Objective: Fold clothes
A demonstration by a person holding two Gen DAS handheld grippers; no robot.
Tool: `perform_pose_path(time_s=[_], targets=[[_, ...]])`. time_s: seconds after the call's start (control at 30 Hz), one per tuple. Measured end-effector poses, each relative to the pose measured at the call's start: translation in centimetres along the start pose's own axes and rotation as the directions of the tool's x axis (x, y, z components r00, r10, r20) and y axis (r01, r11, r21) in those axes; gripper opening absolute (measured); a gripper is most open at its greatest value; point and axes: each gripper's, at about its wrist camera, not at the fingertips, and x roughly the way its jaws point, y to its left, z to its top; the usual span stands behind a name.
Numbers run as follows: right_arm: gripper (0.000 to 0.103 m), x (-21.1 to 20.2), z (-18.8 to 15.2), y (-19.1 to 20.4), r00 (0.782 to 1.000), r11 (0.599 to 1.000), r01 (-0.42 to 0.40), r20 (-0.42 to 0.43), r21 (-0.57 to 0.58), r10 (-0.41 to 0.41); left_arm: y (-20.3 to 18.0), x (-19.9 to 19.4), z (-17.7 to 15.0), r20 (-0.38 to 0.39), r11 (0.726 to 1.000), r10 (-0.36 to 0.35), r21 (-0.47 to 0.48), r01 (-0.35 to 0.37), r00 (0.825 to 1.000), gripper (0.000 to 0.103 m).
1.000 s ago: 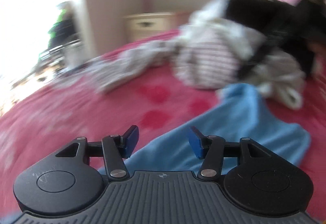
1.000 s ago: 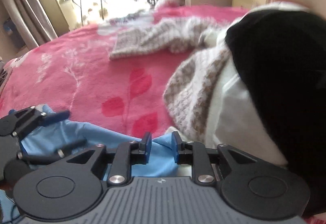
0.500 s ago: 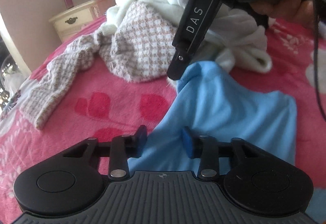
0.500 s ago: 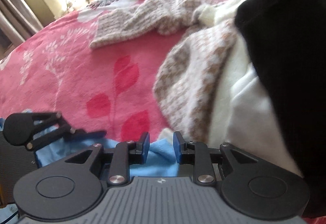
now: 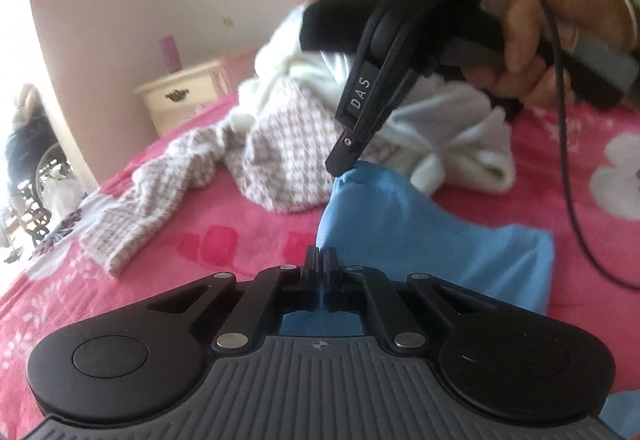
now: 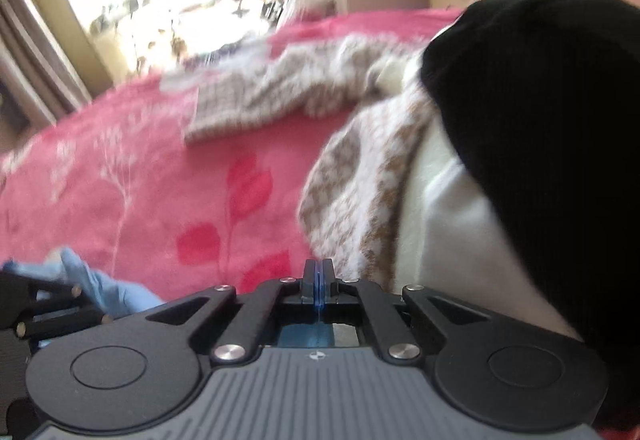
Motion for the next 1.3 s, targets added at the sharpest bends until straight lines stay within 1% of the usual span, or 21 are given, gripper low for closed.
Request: perform_pose_path(time_s=[0.1, 0.23, 0.37, 0.47, 0.53, 0.6, 0.67, 0.7, 0.73, 0.8, 0.87, 0.93, 0.97, 1.0, 1.03, 1.07, 1.1, 1.17, 1.2, 1.23, 1.3], targets=[[0.001, -0.9, -0.5, -1.0, 0.998, 0.996, 0.003, 0.062, 0.094, -0.009, -0.3, -0.6, -0.2, 0.012, 1.0, 0.015, -0.018, -0.015, 1.0, 0.0], [0.001, -0.6, -0.9, -1.7, 0.995, 0.987, -0.016, 0.1, 0.163, 0.0, 0.4, 0.3, -0.7, -0.024, 0.995, 0.049, -0.084, -0.051, 0.999, 0.0], [0.001, 0.9, -1.0, -0.9, 0.987, 0.996, -0.01, 0.161, 0.09, -0.005, 1.8, 2.4, -0.7, -0.076, 0.977, 0.105, -0.176, -0.117, 0.992, 0.0], [0.001, 1.8, -1.4, -0.5, 0.983, 1.0, 0.013, 0.182, 0.022, -0.017, 2.5, 4.0, -0.6, -0.133, 0.964, 0.101, -0.232, -0.13, 0.986, 0.0], [0.002, 1.3, -1.8, -0.3, 0.975, 0.999, 0.03, 0.22, -0.015, -0.026, 2.6, 4.4, -0.6, -0.15, 0.957, 0.111, -0.252, -0.146, 0.982, 0.001], [0.005, -0.3, -2.4, -0.6, 0.958, 0.999, 0.039, 0.286, -0.024, -0.03, 2.7, 4.4, -0.5, -0.149, 0.947, 0.119, -0.28, -0.158, 0.982, 0.008], [0.009, -2.2, -2.9, -0.7, 0.938, 0.999, 0.036, 0.346, -0.037, -0.021, 3.1, 3.8, -0.4, -0.13, 0.93, 0.126, -0.33, -0.163, 0.983, 0.021], [0.013, -3.0, -3.2, -0.7, 0.933, 0.998, 0.032, 0.359, -0.055, -0.01, 3.5, 3.3, -0.3, -0.121, 0.918, 0.133, -0.358, -0.168, 0.984, 0.024], [0.013, -3.7, -3.5, -0.5, 0.935, 0.996, 0.014, 0.355, -0.088, 0.018, 4.0, 2.8, -0.2, -0.112, 0.905, 0.14, -0.388, -0.173, 0.984, 0.029], [0.013, -4.3, -4.5, 0.4, 0.949, 0.983, -0.045, 0.3, -0.179, 0.098, 5.0, 1.7, 0.0, -0.098, 0.874, 0.159, -0.448, -0.187, 0.982, 0.032], [0.013, -3.7, -5.8, 1.8, 0.962, 0.952, -0.077, 0.227, -0.298, 0.149, 6.5, -0.2, 0.1, -0.101, 0.829, 0.176, -0.521, -0.203, 0.979, 0.033], [0.012, -2.2, -6.8, 2.9, 0.973, 0.919, -0.084, 0.167, -0.386, 0.159, 8.4, -2.5, -0.1, -0.107, 0.775, 0.192, -0.593, -0.218, 0.975, 0.033], [0.012, -1.1, -7.0, 2.9, 0.978, 0.914, -0.097, 0.13, -0.394, 0.16, 9.5, -4.4, -0.5, -0.121, 0.746, 0.209, -0.622, -0.238, 0.97, 0.033], [0.009, 0.1, -7.0, 2.6, 0.985, 0.92, -0.085, 0.107, -0.383, 0.135, 10.7, -6.3, -0.9, -0.137, 0.715, 0.226, -0.649, -0.26, 0.964, 0.033], [0.006, 1.3, -6.9, 2.0, 0.992, 0.929, -0.047, 0.094, -0.367, 0.087, 11.9, -8.2, -1.3, -0.154, 0.683, 0.242, -0.674, -0.281, 0.958, 0.033], [0.004, 2.0, -6.7, 1.2, 0.994, 0.94, -0.018, 0.097, -0.342, 0.054, 12.9, -10.8, -1.8, -0.181, 0.657, 0.289, -0.677, -0.333, 0.94, 0.033], [0.001, 1.8, -6.4, 0.6, 0.992, 0.948, -0.003, 0.118, -0.318, 0.043, 13.9, -13.4, -2.2, -0.21, 0.629, 0.34, -0.674, -0.388, 0.917, 0.033], [0.0, 0.7, -6.1, 0.1, 0.987, 0.955, 0.021, 0.16, -0.297, 0.028, 15.8, -18.8, -3.2, -0.267, 0.565, 0.437, -0.662, -0.493, 0.859, 0.033], [0.002, 0.1, -5.9, -0.1, 0.983, 0.958, 0.032, 0.18, -0.285, 0.02, 16.8, -21.4, -3.7, -0.295, 0.528, 0.482, -0.653, -0.542, 0.825, 0.033], [0.007, -0.5, -6.0, 0.0, 0.979, 0.955, 0.041, 0.203, -0.293, 0.021, 17.5, -23.5, -4.0, -0.327, 0.5, 0.524, -0.63, -0.595, 0.786, 0.034], [0.007, -1.4, -6.4, 1.1, 0.971, 0.938, 0.001, 0.224, -0.347, 0.082, 17.5, -27.8, -4.8, -0.402, 0.432, 0.588, -0.578, -0.693, 0.702, 0.034]])
